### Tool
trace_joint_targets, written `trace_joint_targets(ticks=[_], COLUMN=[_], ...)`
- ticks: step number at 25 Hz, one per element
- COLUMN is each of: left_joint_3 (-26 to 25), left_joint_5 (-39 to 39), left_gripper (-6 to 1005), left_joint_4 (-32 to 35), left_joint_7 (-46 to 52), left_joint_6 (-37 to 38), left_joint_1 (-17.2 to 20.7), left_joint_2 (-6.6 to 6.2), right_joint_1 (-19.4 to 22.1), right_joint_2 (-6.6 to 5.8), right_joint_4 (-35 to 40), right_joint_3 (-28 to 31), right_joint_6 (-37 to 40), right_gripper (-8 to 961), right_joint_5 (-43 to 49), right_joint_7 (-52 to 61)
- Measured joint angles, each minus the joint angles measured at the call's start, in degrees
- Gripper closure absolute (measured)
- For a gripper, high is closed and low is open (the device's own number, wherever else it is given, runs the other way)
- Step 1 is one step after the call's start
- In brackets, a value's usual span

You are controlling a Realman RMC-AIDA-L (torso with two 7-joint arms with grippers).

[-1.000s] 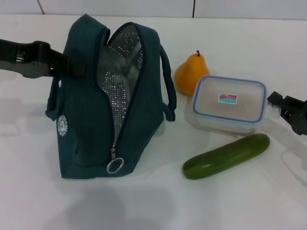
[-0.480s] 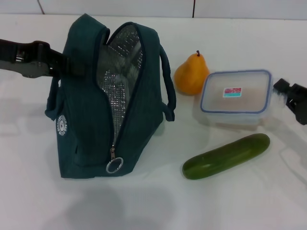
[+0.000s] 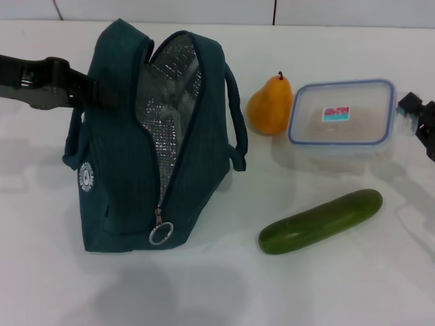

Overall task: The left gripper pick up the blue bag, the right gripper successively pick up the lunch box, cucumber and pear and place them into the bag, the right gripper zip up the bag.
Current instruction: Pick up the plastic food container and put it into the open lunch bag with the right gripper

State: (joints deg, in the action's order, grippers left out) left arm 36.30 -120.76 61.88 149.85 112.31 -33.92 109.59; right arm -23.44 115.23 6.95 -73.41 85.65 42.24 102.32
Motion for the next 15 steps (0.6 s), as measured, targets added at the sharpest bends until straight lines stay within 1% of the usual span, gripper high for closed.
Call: trace_joint_targets(ticks=[8, 15], left_joint_3=[0.0, 0.6], left_joint_5=[0.0, -0.1], left_gripper=[958, 958], left_joint_4=[0.0, 0.0], left_joint_7=[0.0, 0.0], left_joint_6=[0.0, -0.1], left_joint_1=[0.0, -0.3], left_joint_2=[-0.01, 0.07], right_joint_1=[-0.7, -2.6], right_joint_2=[0.07, 0.17], right_joint_4=[0.0, 0.6], right_joint_3=[0.6, 0.6], right_joint_6=[4.4, 7.6], right_gripper=[859, 859], right_joint_5=[-4.2, -7.9], right_joint_7=[2.4, 6.2])
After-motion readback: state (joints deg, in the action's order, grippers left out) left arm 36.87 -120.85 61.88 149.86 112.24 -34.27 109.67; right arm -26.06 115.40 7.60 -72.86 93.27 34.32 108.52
